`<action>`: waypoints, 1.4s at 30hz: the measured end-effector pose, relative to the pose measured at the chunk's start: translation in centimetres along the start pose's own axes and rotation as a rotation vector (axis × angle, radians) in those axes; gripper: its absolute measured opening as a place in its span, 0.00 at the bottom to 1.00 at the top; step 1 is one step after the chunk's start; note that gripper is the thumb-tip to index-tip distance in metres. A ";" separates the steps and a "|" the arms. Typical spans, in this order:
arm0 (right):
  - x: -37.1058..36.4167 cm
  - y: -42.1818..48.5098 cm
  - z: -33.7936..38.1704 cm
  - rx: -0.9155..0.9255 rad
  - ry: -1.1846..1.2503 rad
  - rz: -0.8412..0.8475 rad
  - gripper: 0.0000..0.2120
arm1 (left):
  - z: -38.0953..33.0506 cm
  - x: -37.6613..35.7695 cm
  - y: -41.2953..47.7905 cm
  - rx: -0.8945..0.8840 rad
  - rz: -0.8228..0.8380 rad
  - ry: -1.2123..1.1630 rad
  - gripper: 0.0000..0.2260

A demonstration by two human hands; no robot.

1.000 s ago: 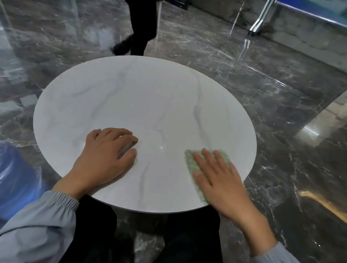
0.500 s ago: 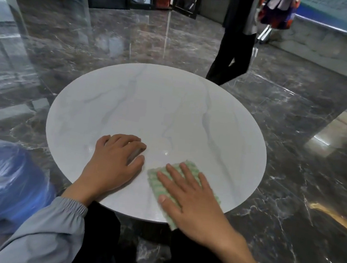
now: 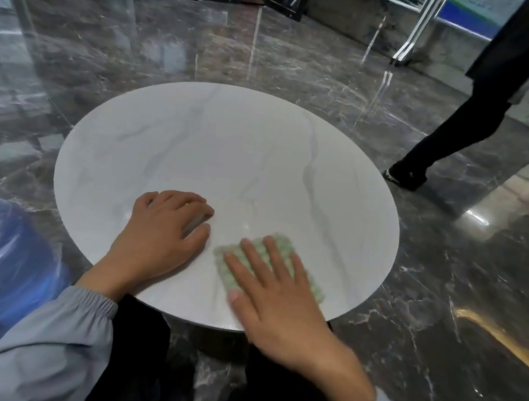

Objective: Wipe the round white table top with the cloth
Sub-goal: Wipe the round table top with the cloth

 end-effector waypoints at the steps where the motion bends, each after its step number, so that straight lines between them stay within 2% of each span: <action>1: -0.4 -1.3 1.7 0.058 0.029 0.014 0.27 | 0.1 0.0 0.0 0.002 0.004 0.001 0.19; 3: -0.2 -2.6 2.3 0.121 0.047 0.025 0.27 | 0.2 0.0 0.1 0.005 0.006 -0.002 0.19; 5: 0.7 -2.2 -0.4 0.102 0.021 0.013 0.27 | 0.2 0.1 0.1 0.006 0.004 -0.011 0.19; 8: 2.4 0.4 -7.5 -0.087 -0.026 -0.029 0.26 | 0.1 0.3 0.0 0.010 0.003 -0.021 0.18; 11: 4.1 3.7 -13.6 -0.304 0.025 -0.023 0.26 | 0.0 0.3 0.1 0.010 0.009 -0.018 0.18; 14: 4.4 6.5 -14.0 -0.379 0.021 -0.023 0.28 | 0.1 0.3 0.1 0.016 0.010 -0.021 0.19; 16: 3.3 7.2 -10.4 -0.291 -0.001 -0.001 0.27 | 0.0 0.3 0.1 0.021 -0.002 -0.035 0.19; 19: 1.0 4.9 -2.2 -0.018 -0.075 0.012 0.27 | 0.0 0.4 0.3 0.034 -0.019 -0.076 0.16; 21: 0.2 2.1 1.7 0.137 -0.042 0.026 0.27 | 0.0 0.5 0.4 0.041 -0.029 -0.096 0.14; 24: 0.4 -0.3 2.1 0.190 0.057 0.065 0.27 | 0.0 0.6 0.4 0.032 -0.044 -0.105 0.14; 26: 1.0 0.4 -0.5 0.140 0.018 0.031 0.27 | -0.1 0.6 0.3 0.030 -0.046 -0.105 0.14; 29: 2.6 4.1 -7.1 -0.079 -0.033 -0.026 0.31 | 0.0 0.5 0.5 0.034 -0.025 -0.111 0.15; 31: 4.1 7.0 -11.8 -0.247 -0.006 -0.036 0.30 | 0.0 0.5 0.4 0.027 -0.021 -0.102 0.16; 34: 5.5 10.1 -14.4 -0.378 0.019 -0.008 0.29 | -0.1 0.6 0.3 0.039 -0.017 -0.101 0.18; 37: 3.9 10.1 -10.0 -0.284 -0.002 0.027 0.28 | -0.1 0.5 0.5 0.048 -0.015 -0.098 0.18; 42: 0.5 2.3 1.3 0.152 -0.033 0.071 0.28 | -0.3 0.6 0.3 0.019 -0.005 -0.067 0.17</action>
Point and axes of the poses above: each hand's wrist, its own y-axis towards the middle knuckle, its own x-axis out of the back of the hand, z = x × y, the point moved 3 cm from there along y, towards the middle knuckle, and after that the axes turned 3 degrees about y, right-handed, at the moved point
